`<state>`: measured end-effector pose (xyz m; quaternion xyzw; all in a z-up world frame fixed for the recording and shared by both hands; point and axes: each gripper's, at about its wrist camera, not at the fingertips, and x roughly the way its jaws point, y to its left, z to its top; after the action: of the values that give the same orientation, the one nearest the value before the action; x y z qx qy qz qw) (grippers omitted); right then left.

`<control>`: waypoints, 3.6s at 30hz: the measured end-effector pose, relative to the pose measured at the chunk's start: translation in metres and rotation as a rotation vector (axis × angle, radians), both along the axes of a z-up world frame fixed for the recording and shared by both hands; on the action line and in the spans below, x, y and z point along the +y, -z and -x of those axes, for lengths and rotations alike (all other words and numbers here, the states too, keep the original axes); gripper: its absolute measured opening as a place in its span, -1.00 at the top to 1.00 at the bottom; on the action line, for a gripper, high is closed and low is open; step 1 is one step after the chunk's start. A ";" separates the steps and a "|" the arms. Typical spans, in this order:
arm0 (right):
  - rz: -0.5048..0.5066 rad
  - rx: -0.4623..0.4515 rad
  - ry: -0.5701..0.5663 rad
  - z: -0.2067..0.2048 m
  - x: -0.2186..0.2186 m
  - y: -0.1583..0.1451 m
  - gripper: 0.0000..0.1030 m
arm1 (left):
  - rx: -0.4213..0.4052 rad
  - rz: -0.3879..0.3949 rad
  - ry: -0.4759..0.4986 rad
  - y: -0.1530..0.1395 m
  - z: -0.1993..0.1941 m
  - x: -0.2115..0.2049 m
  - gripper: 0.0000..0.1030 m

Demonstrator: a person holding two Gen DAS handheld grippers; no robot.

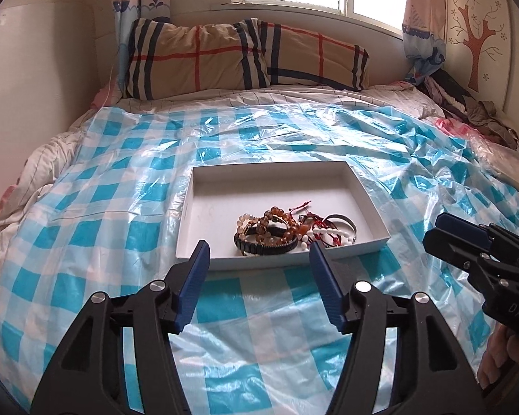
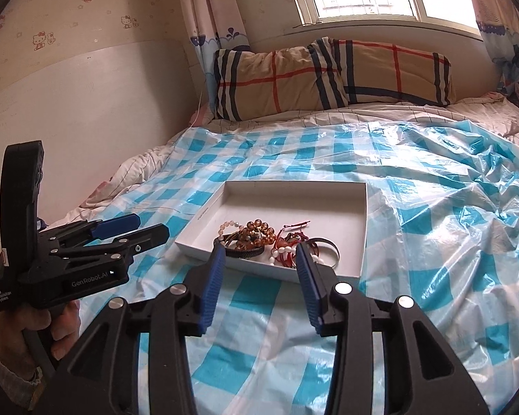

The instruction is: Organize jewelry

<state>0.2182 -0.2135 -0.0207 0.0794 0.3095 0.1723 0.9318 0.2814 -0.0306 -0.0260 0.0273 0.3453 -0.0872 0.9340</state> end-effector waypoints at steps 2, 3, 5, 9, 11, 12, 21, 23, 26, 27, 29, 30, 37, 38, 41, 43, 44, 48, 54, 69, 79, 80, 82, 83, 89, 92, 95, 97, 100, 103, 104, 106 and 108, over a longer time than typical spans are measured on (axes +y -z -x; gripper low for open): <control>0.001 0.003 -0.002 0.013 0.000 -0.004 0.18 | 0.002 -0.003 0.002 -0.004 0.015 0.002 -0.15; 0.000 0.003 -0.002 0.020 0.000 -0.007 0.18 | 0.004 -0.004 0.003 -0.006 0.023 0.003 -0.18; -0.001 0.000 -0.003 0.033 0.000 -0.011 0.18 | 0.005 -0.011 0.003 -0.011 0.038 0.005 -0.22; 0.012 -0.013 -0.003 0.059 -0.003 -0.022 0.13 | 0.007 -0.019 0.003 -0.020 0.068 0.012 -0.24; 0.023 -0.017 -0.001 0.073 -0.005 -0.029 0.12 | 0.001 -0.035 0.002 -0.026 0.083 0.015 -0.26; 0.029 -0.015 -0.002 0.080 -0.006 -0.031 0.12 | 0.001 -0.040 0.004 -0.029 0.091 0.017 -0.27; 0.036 0.010 0.020 0.144 -0.010 -0.047 0.04 | -0.008 -0.041 -0.022 -0.053 0.155 0.033 -0.37; 0.031 0.009 0.022 0.157 -0.010 -0.049 0.02 | -0.006 -0.035 -0.028 -0.056 0.168 0.037 -0.37; 0.025 0.012 0.027 0.174 -0.010 -0.052 0.01 | -0.003 -0.032 -0.033 -0.058 0.185 0.039 -0.38; 0.025 0.014 0.028 0.179 -0.011 -0.053 0.01 | -0.003 -0.032 -0.035 -0.058 0.191 0.040 -0.38; 0.027 0.016 0.032 0.189 -0.010 -0.053 -0.05 | -0.002 -0.029 -0.040 -0.059 0.201 0.043 -0.39; 0.029 0.017 0.035 0.195 -0.011 -0.054 -0.08 | -0.001 -0.026 -0.042 -0.060 0.205 0.044 -0.40; 0.036 0.043 0.061 0.237 -0.016 -0.052 -0.13 | 0.018 -0.024 -0.060 -0.059 0.243 0.050 -0.46; 0.037 0.047 0.068 0.244 -0.017 -0.052 -0.14 | 0.020 -0.024 -0.062 -0.058 0.249 0.051 -0.47; 0.058 0.055 0.096 0.266 -0.017 -0.051 -0.20 | 0.030 -0.023 -0.065 -0.059 0.270 0.054 -0.50; 0.070 0.060 0.113 0.279 -0.016 -0.052 -0.20 | 0.031 -0.026 -0.071 -0.061 0.284 0.057 -0.54; 0.076 0.058 0.122 0.286 -0.016 -0.053 -0.21 | 0.030 -0.027 -0.074 -0.061 0.291 0.059 -0.55; 0.057 0.060 0.157 0.309 -0.014 -0.054 -0.27 | 0.030 -0.013 -0.096 -0.065 0.316 0.068 -0.59; 0.043 0.069 0.146 0.325 -0.003 -0.049 -0.27 | 0.010 -0.008 -0.083 -0.065 0.340 0.068 -0.60; 0.043 0.043 0.116 0.337 0.008 -0.054 -0.32 | -0.015 -0.012 -0.083 -0.071 0.355 0.068 -0.61; 0.037 0.053 0.105 0.335 0.010 -0.052 -0.34 | -0.008 -0.008 -0.090 -0.067 0.353 0.070 -0.63; 0.037 0.053 0.104 0.334 0.010 -0.051 -0.35 | -0.009 -0.009 -0.090 -0.068 0.353 0.070 -0.63; 0.036 0.055 0.102 0.334 0.011 -0.051 -0.36 | -0.008 -0.009 -0.091 -0.067 0.353 0.070 -0.64; 0.036 0.055 0.102 0.334 0.012 -0.051 -0.36 | -0.008 -0.008 -0.092 -0.067 0.353 0.071 -0.64; 0.037 0.054 0.102 0.334 0.012 -0.051 -0.37 | -0.005 -0.005 -0.101 -0.065 0.352 0.074 -0.68; 0.036 0.055 0.102 0.334 0.012 -0.051 -0.38 | -0.007 -0.007 -0.099 -0.065 0.352 0.074 -0.70; 0.036 0.054 0.104 0.334 0.012 -0.051 -0.40 | -0.006 -0.006 -0.101 -0.065 0.352 0.074 -0.71; 0.035 0.054 0.104 0.334 0.013 -0.051 -0.41 | -0.005 -0.006 -0.101 -0.065 0.352 0.074 -0.72; 0.035 0.054 0.103 0.334 0.013 -0.051 -0.41 | -0.006 -0.007 -0.101 -0.065 0.352 0.074 -0.73; 0.034 0.055 0.103 0.334 0.013 -0.051 -0.41 | -0.005 -0.007 -0.101 -0.065 0.351 0.074 -0.76; 0.034 0.055 0.103 0.334 0.013 -0.051 -0.41 | -0.003 -0.007 -0.101 -0.064 0.351 0.075 -0.76; 0.035 0.054 0.103 0.334 0.013 -0.051 -0.41 | 0.000 -0.007 -0.105 -0.063 0.351 0.077 -0.78; 0.035 0.054 0.103 0.334 0.013 -0.051 -0.42 | 0.004 -0.006 -0.109 -0.062 0.350 0.079 -0.78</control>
<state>-0.1160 -0.2006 0.0303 0.0834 0.3331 0.1165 0.9320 -0.0690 0.0485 0.0359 0.0112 0.3485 -0.0353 0.9366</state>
